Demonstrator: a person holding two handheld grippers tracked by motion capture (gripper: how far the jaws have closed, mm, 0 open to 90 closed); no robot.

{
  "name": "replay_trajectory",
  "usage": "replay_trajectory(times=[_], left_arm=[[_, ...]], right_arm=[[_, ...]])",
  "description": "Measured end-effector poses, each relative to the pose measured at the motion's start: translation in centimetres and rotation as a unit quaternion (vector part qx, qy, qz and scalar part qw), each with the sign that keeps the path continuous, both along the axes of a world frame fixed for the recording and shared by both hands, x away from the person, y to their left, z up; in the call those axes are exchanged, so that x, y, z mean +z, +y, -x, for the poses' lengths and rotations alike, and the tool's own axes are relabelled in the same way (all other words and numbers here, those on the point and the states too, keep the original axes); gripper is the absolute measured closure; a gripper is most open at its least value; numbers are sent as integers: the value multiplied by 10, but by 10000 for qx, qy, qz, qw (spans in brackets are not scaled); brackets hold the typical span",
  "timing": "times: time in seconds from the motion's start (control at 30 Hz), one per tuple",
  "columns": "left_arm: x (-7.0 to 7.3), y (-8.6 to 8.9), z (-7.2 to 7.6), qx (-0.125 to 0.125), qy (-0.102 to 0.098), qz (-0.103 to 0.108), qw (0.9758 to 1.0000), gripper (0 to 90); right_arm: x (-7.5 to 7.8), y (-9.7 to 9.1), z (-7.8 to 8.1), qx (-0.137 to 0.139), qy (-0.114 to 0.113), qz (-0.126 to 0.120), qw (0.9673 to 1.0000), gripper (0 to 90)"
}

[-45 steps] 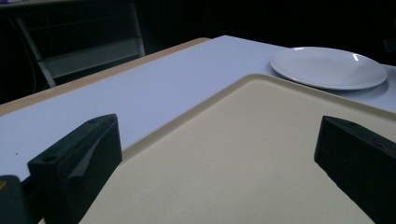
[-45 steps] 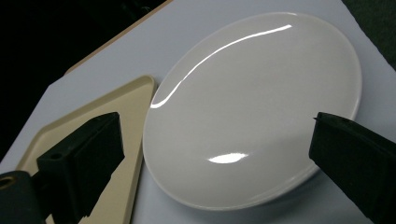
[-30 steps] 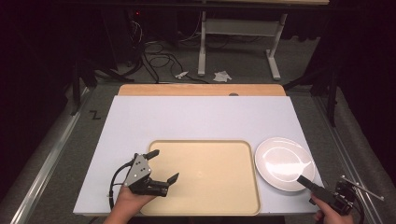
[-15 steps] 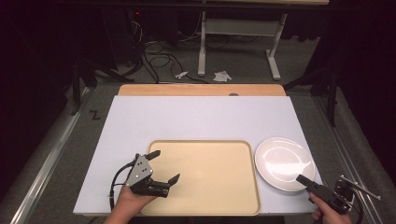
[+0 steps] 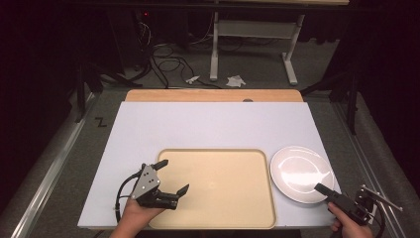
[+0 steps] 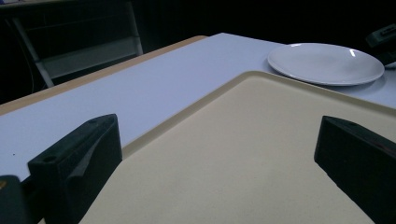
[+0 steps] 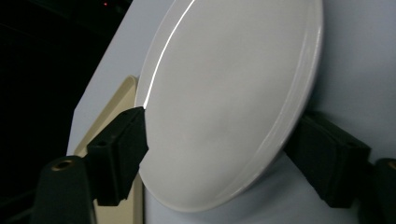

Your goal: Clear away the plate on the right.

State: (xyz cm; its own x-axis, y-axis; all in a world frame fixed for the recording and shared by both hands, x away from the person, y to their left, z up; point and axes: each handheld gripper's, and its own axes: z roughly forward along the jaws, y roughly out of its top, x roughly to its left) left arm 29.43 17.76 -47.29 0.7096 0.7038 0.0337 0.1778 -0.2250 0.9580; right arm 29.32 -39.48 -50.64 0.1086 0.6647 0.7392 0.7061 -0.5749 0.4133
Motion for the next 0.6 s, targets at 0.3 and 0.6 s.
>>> replay_trajectory(times=[0.3,0.6], left_arm=[[1,0,1,-20,-20,36,10000,16],[2,0,3,-51,-26,49,10000,18]], right_arm=[[-3,-9,3,11,175,262,9995,555],[-6,-12,4,-106,252,144,9995,654]])
